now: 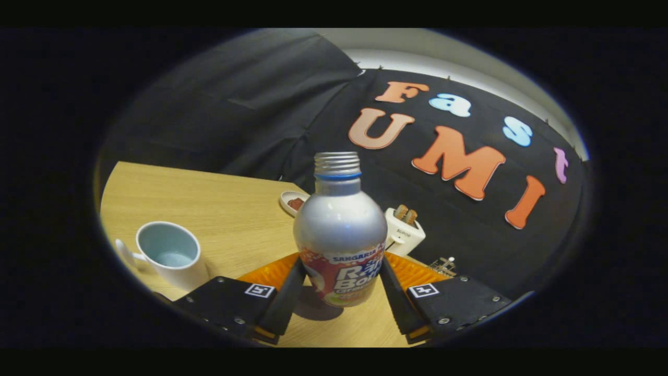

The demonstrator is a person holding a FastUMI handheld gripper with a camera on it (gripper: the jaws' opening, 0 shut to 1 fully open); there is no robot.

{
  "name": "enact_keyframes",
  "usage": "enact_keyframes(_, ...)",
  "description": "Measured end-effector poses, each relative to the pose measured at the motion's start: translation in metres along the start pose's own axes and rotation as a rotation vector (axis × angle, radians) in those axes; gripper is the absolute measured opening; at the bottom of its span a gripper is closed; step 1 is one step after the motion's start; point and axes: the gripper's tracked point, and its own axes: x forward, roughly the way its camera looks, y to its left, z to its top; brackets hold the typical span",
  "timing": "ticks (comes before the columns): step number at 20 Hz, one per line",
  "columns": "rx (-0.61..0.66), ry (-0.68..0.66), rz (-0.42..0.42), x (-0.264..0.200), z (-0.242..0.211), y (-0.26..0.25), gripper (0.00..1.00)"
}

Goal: Take the bottle from table, then pour the juice into the cup, finally place the bottle on the coaster

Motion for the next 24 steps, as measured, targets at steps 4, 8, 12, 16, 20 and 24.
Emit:
enact_keyframes(4,0.186,0.042,0.027,0.009,-0.021,-0.001,0.78)
enact_keyframes(8,0.310,0.097,0.031,0.017,-0.046,-0.005,0.78)
enact_keyframes(12,0.357,0.139,0.036,0.021,-0.062,-0.003,0.78)
enact_keyframes(16,0.407,0.151,0.040,0.026,-0.069,-0.001,0.79)
enact_keyframes(20,0.446,0.155,0.039,0.025,-0.071,-0.002,0.79)
enact_keyframes(24,0.472,0.165,0.037,0.022,-0.074,-0.004,0.80)
